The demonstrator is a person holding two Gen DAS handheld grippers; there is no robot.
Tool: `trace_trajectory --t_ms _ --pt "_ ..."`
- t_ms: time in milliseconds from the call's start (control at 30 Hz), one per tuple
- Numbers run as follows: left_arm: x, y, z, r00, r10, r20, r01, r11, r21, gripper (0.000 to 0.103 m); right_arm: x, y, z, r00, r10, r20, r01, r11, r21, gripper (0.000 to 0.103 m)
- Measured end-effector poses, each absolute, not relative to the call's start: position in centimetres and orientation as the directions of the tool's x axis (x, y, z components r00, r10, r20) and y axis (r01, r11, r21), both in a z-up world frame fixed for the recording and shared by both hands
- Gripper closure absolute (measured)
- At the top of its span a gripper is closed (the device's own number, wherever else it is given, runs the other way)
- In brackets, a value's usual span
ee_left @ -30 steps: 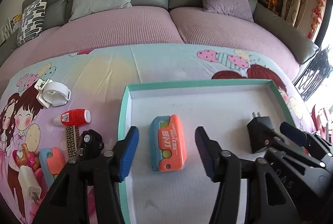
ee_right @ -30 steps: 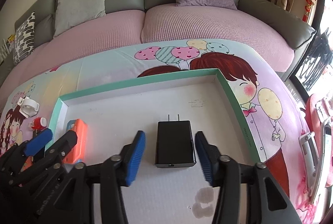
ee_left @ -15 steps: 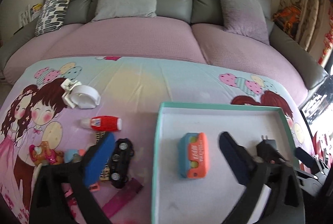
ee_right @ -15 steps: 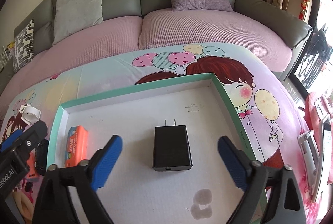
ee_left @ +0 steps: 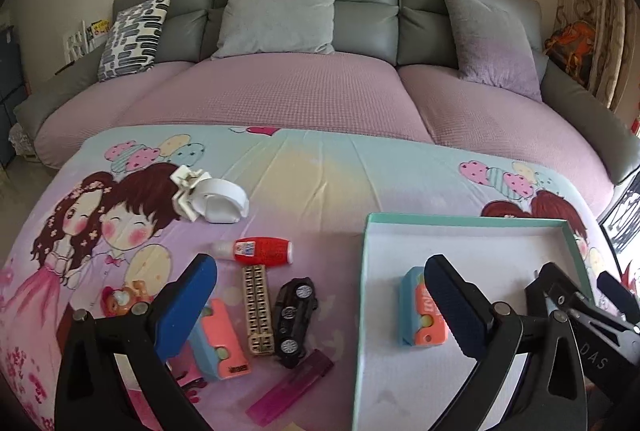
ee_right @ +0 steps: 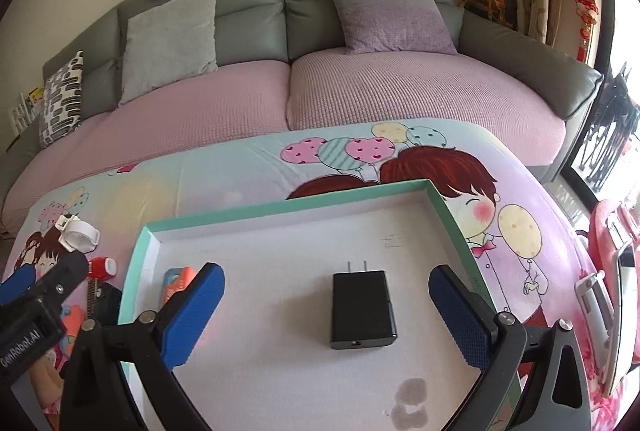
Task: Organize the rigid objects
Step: 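Withdraw both open tools from the box back toward the objects, then move left tool to white charger while right tool approaches pink-blue toy knife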
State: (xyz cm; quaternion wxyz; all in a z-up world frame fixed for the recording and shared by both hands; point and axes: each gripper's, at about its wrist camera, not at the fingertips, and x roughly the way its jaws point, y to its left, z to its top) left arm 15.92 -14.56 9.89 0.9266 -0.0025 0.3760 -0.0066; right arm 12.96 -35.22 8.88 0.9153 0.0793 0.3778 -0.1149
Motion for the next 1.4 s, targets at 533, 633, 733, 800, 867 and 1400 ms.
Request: trace_trajectory --t_ms 533,633,733,800,867,1400 --pt "13.8 -6.3 9.2 0.685 0.095 -0.722 -0.143 0.990 -0.005 0.000 13.1 -28.1 11.2 0.780 -0.053 -0.624 0.129 0.989 0.077 0.000" --pt "13.8 -4.8 8.8 0.672 0.071 -0.737 -0.136 0.990 -0.029 0.000 13.7 -26.5 10.7 0.762 -0.042 -0.646 0.092 0.995 0.043 0.000" --pt "13.6 -2.9 8.6 0.657 0.081 -0.750 -0.165 0.986 -0.038 0.000 14.0 -25.0 10.2 0.749 -0.010 -0.663 0.052 0.998 0.044 0.000" --pt "13.5 -1.8 8.6 0.654 0.096 -0.751 -0.179 0.983 -0.030 0.000 14.0 -23.8 9.9 0.741 0.052 -0.669 0.000 0.997 0.078 0.000" --pt "13.3 -0.6 8.5 0.647 0.115 -0.754 -0.197 0.980 -0.020 0.000 14.1 -22.5 9.5 0.723 0.097 -0.684 -0.040 0.994 0.099 0.000" --pt "12.9 5.5 6.4 0.551 0.065 -0.832 -0.304 0.944 -0.127 0.000 14.1 -12.6 6.0 0.585 0.278 -0.762 -0.306 0.946 0.110 0.001"
